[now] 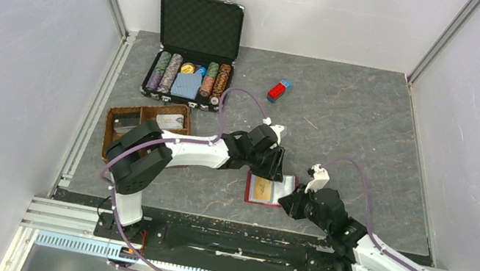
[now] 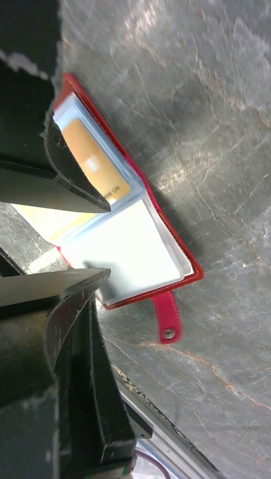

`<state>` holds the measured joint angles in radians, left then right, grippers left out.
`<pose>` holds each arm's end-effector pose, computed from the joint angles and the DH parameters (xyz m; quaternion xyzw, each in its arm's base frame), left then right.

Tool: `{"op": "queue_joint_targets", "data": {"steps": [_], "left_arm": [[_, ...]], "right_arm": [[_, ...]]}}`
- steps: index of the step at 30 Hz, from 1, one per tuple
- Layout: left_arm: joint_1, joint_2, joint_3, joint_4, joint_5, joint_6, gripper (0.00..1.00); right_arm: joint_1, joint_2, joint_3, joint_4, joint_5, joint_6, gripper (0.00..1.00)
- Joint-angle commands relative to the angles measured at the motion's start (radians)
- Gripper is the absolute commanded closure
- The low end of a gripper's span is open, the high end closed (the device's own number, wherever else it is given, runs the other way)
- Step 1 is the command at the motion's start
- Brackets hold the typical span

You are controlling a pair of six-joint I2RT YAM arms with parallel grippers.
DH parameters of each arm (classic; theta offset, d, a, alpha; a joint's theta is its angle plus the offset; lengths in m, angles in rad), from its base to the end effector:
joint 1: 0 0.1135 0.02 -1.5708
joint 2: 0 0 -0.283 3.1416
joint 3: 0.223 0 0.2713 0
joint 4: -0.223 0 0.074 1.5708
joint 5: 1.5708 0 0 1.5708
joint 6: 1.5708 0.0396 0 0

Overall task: Take the credit cards out of the card holder
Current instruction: Open the card holder at the center of the board, then remove the credit card from the card holder.

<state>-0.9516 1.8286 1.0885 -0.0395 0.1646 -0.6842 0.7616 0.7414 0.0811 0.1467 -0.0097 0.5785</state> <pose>0.2317 -0.3363 0.1735 0.1540 0.9072 -0.3321 0.2072 0.1126 0.1079 0.1339 -0.0814 0.8597 0.3165 0.3927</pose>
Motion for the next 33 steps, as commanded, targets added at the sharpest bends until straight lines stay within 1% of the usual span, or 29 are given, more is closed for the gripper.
{"op": "queue_joint_targets", "data": {"steps": [1,4,8,13,16,18,25,31,33], "left_arm": [[0.015,-0.102,0.022,-0.113,-0.079,0.048,0.52],[0.02,-0.144,0.003,-0.155,-0.106,0.044,0.53],[0.019,-0.191,-0.056,-0.146,-0.085,0.029,0.56],[0.019,-0.211,-0.132,-0.121,-0.093,0.032,0.66],[0.019,-0.198,-0.156,-0.088,-0.044,0.054,0.74],[0.019,-0.181,-0.157,-0.087,-0.042,0.055,0.76],[0.02,-0.135,-0.18,-0.05,-0.041,0.046,0.79],[0.019,-0.141,-0.229,-0.024,-0.041,0.035,0.79],[0.02,-0.148,-0.243,-0.015,-0.039,0.031,0.79]], "right_arm": [[-0.002,0.011,-0.036,0.126,0.039,0.037,0.82],[-0.002,0.009,-0.055,0.116,0.079,0.057,0.79],[-0.003,0.017,-0.07,0.123,0.081,0.08,0.8],[-0.004,0.018,-0.051,0.122,0.068,0.099,0.82],[-0.004,0.022,-0.008,0.125,0.014,0.079,0.82],[-0.004,0.034,0.031,0.126,-0.026,0.069,0.82],[-0.038,0.144,0.105,0.142,-0.073,0.041,0.83],[-0.124,0.253,0.053,0.307,-0.222,0.083,0.84],[-0.133,0.283,0.044,0.336,-0.237,0.085,0.84]]}}
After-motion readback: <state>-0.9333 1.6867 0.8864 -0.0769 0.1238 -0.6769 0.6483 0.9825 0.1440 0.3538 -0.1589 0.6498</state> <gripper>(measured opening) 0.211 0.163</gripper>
